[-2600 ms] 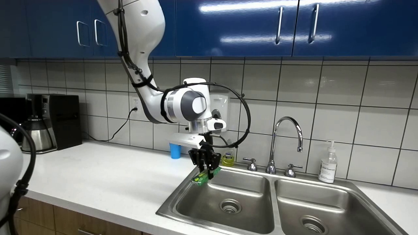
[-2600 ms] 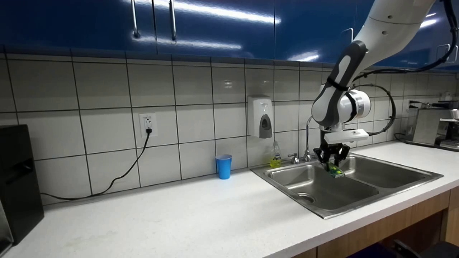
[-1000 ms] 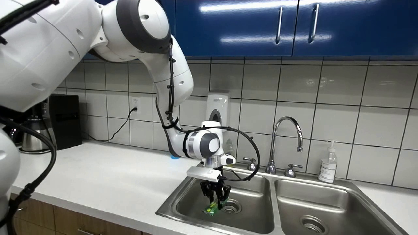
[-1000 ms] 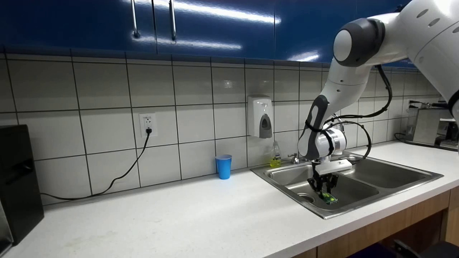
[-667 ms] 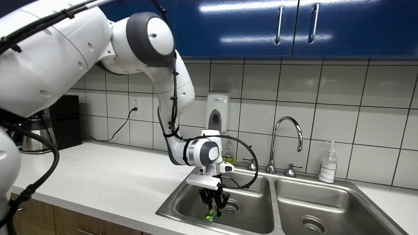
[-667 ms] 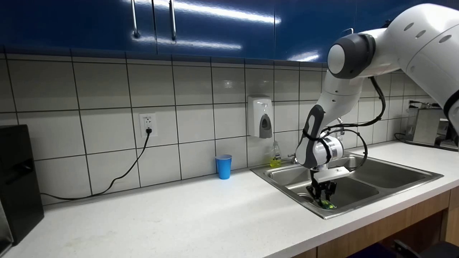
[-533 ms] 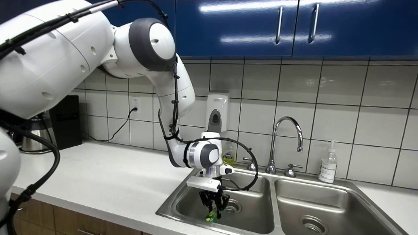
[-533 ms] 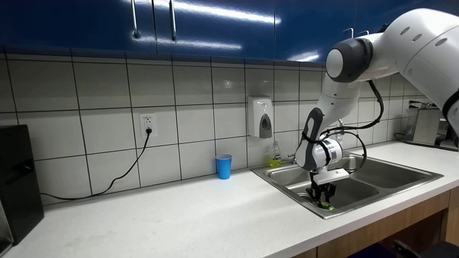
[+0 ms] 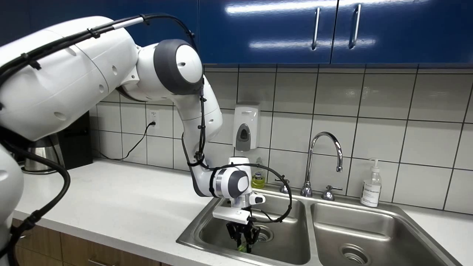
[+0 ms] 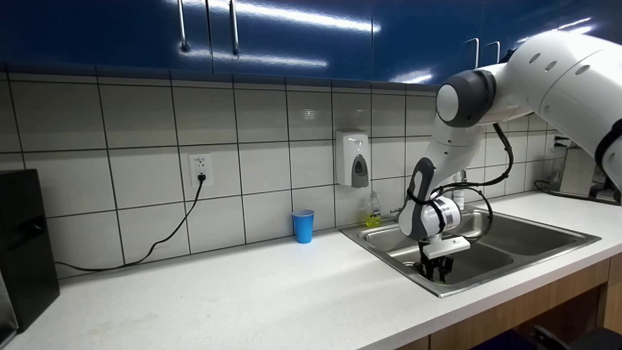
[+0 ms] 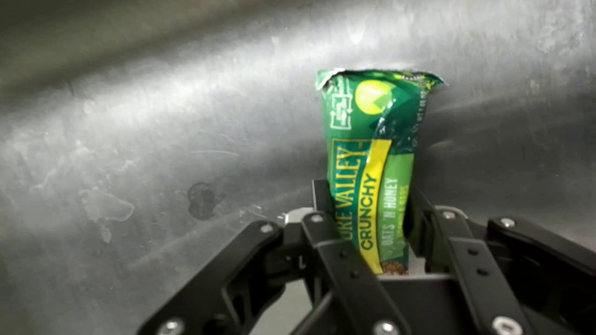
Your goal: Put the candy bar into the sink
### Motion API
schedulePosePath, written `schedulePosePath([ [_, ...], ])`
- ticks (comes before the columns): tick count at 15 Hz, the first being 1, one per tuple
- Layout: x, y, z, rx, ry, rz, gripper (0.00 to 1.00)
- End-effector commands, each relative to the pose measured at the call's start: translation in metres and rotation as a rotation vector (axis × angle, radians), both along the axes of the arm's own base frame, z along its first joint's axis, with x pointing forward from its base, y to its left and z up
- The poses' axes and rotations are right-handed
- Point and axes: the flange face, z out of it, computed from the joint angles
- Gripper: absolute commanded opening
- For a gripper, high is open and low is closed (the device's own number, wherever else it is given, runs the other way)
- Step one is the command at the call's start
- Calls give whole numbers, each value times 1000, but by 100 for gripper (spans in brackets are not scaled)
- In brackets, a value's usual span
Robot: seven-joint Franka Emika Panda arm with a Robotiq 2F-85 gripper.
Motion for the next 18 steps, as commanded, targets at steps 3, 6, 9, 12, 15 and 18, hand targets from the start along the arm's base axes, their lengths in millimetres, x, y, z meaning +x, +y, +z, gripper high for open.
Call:
schedulePosePath([
  [3,13,0,-9,6,2,10,15],
  [6,16,-1,-10,3,1,14,15],
  [9,17,0,-11,2,2,16,15],
  [12,17,1,-12,3,6,18,73],
  [15,16,4,-5,7,3,19,94],
  [18,16,9,6,10,-6,25,100],
])
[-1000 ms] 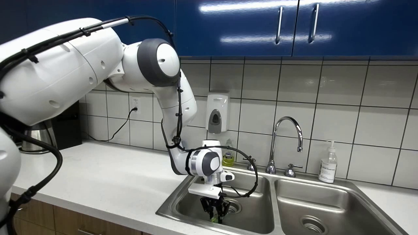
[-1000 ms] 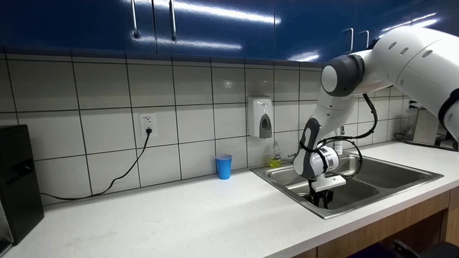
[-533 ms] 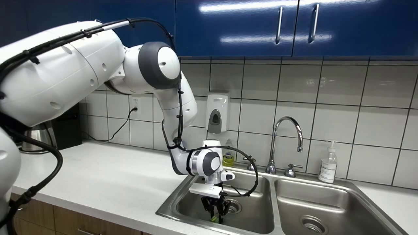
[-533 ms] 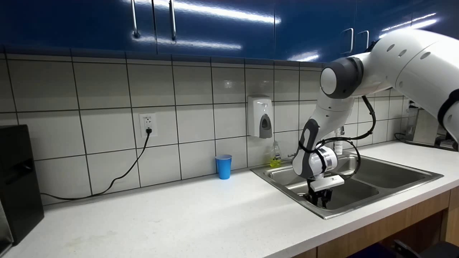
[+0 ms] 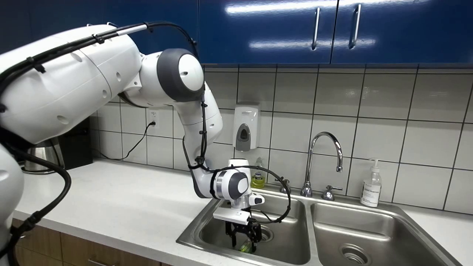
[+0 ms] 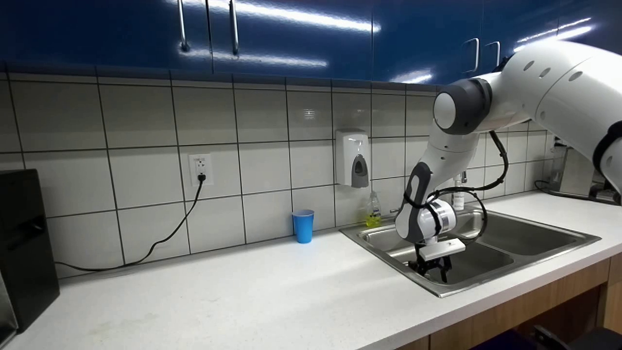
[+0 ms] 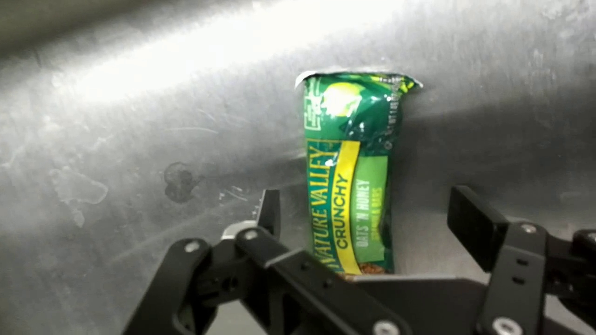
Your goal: Put the candy bar into the sink
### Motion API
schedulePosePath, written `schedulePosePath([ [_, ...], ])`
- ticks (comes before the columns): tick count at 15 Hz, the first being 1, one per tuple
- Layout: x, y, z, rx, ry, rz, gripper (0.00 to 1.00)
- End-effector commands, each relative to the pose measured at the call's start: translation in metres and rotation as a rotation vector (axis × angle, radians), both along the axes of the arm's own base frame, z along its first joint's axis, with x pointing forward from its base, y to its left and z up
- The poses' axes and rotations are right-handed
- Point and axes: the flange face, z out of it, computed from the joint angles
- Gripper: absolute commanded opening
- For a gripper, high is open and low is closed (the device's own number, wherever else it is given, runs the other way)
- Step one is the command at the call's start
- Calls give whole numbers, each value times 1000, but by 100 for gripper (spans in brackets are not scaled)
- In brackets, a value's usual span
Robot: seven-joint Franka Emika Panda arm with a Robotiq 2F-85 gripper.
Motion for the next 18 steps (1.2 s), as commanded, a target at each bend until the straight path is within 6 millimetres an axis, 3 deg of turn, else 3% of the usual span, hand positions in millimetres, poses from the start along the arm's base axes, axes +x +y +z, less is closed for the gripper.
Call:
schedulePosePath([
  [1,3,6,21,10,-2,11,100],
  [10,-15,2,84,1,-60,-5,100],
  [18,-48,3,181,-25,-148,-13,100],
])
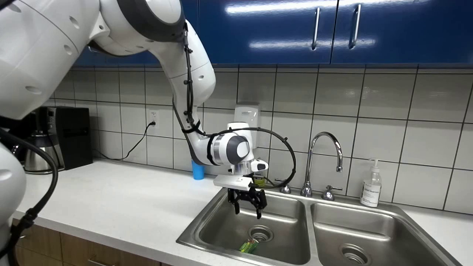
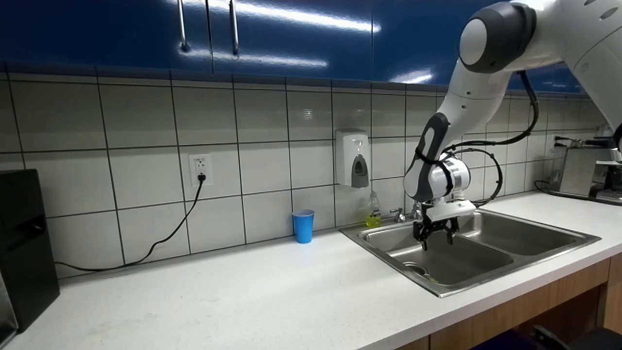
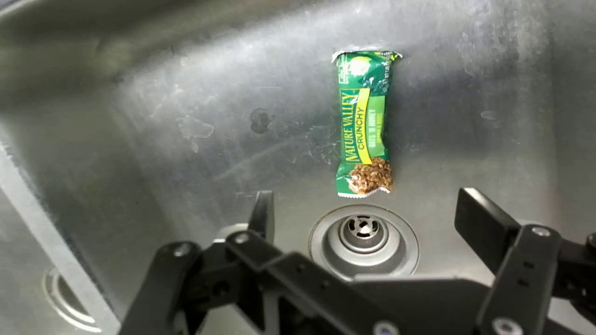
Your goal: Put the candy bar into the sink
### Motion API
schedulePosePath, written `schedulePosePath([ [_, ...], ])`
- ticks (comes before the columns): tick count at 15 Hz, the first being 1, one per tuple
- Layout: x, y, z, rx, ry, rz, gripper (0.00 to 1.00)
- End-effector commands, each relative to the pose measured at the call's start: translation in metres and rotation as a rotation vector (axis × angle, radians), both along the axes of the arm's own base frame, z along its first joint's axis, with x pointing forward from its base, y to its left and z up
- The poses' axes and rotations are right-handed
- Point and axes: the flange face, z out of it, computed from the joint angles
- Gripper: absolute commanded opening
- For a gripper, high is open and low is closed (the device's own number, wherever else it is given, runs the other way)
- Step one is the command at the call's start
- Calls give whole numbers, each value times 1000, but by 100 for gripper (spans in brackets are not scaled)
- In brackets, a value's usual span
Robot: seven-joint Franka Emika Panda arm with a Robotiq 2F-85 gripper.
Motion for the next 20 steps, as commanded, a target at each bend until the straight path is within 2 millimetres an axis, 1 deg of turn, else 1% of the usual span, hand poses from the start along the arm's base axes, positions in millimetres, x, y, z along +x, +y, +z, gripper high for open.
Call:
schedulePosePath([
  [1,-28,12,52,-13,-35,26,100],
  [4,-44,30,82,-4,-54,65,100],
  [6,-56,44,96,1,-64,88,100],
  [8,-69,60,105,18,-71,112,100],
  [12,-100,95,115,52,-69,164,100],
  [15,-122,126,119,77,-65,213,100],
  [20,-148,172,125,90,-53,308,100],
])
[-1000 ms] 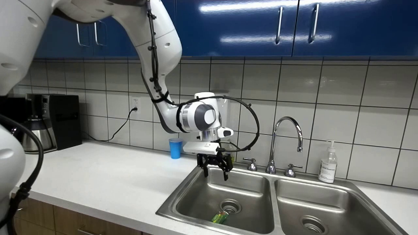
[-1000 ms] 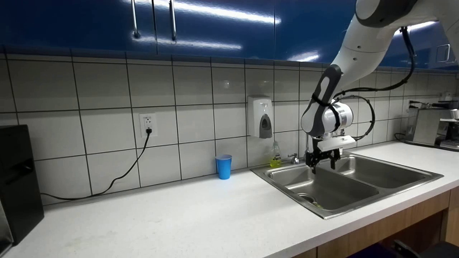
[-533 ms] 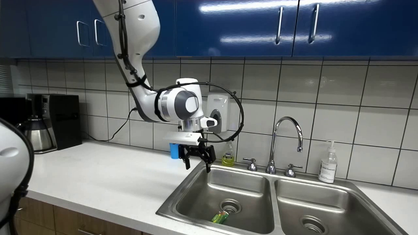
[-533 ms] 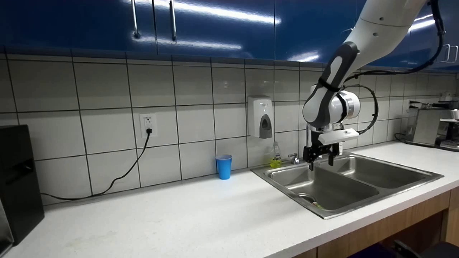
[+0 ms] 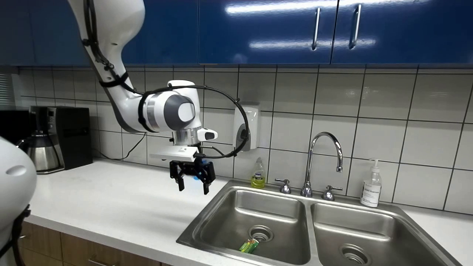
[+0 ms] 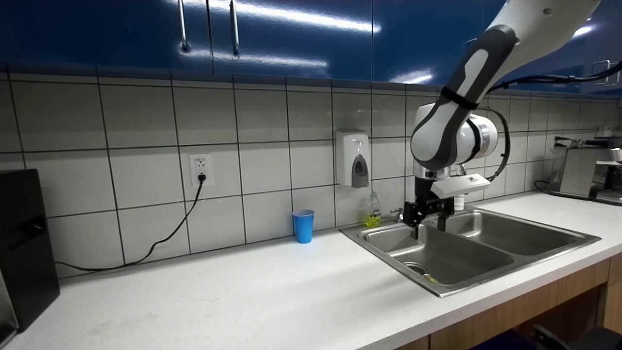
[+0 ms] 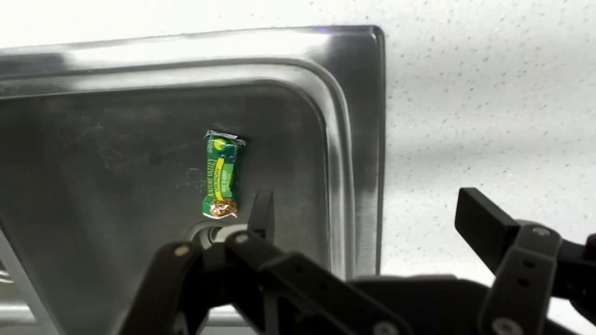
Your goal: Put the candy bar into the sink
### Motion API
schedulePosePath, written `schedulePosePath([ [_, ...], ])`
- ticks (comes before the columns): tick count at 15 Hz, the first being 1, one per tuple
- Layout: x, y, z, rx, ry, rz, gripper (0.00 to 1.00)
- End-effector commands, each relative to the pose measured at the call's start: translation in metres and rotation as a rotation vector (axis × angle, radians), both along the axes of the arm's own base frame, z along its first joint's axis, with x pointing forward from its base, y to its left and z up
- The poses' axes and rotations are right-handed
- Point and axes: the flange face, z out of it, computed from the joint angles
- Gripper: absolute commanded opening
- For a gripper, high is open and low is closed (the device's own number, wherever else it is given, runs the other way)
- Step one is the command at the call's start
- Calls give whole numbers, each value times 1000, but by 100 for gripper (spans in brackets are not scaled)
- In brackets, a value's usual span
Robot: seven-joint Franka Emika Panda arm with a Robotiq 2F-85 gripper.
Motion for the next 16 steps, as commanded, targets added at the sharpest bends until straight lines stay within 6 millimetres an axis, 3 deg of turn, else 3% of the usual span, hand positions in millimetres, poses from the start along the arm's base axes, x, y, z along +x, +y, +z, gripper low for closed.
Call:
schedulePosePath([
  [1,-25,28,12,10,13,77,100],
  [5,-37,52,16,0,31,137,100],
  [6,-24,44,7,-2,22,103,100],
  [16,-30,51,10,-4,24,123,100],
])
